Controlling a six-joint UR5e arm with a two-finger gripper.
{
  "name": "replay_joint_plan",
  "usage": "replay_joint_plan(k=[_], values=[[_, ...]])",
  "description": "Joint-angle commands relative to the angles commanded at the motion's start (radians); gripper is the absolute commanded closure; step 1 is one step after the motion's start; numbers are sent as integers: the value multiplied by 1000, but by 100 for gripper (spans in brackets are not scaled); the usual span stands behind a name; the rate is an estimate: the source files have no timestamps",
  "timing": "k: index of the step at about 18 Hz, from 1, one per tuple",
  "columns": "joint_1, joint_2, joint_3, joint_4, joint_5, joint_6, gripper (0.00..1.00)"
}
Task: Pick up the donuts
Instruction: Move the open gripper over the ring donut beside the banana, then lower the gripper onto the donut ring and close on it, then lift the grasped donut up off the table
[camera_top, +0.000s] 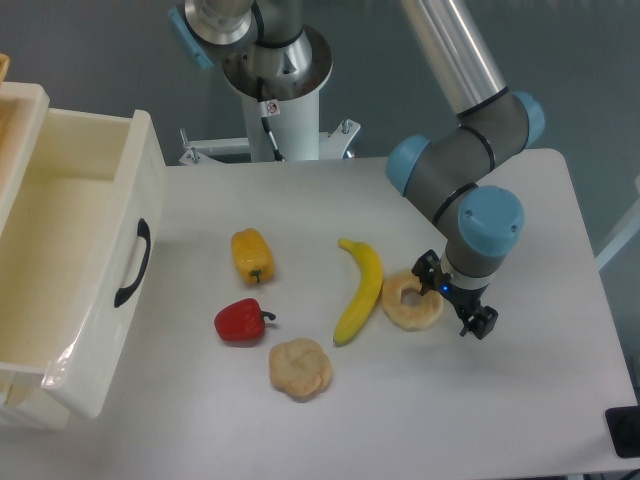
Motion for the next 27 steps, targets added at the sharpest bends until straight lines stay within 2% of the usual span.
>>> replay_joint_plan(k=[6, 9, 10, 11, 14, 17, 20, 25, 27], values=[[0, -8, -6, -2, 0, -2, 1], [0, -9, -11, -3, -2, 0, 13], [-2, -9, -12, -3, 0, -2, 20], [-2, -9, -12, -5, 0, -6, 31], [-3, -9, -5, -5, 0, -61, 72], [-3, -8, 24, -5, 0, -75, 92], [-3, 0, 54, -6, 0, -80, 100], [-8, -3, 116, -9, 3, -78, 100], [-8, -8, 152, -35, 5, -77, 100]])
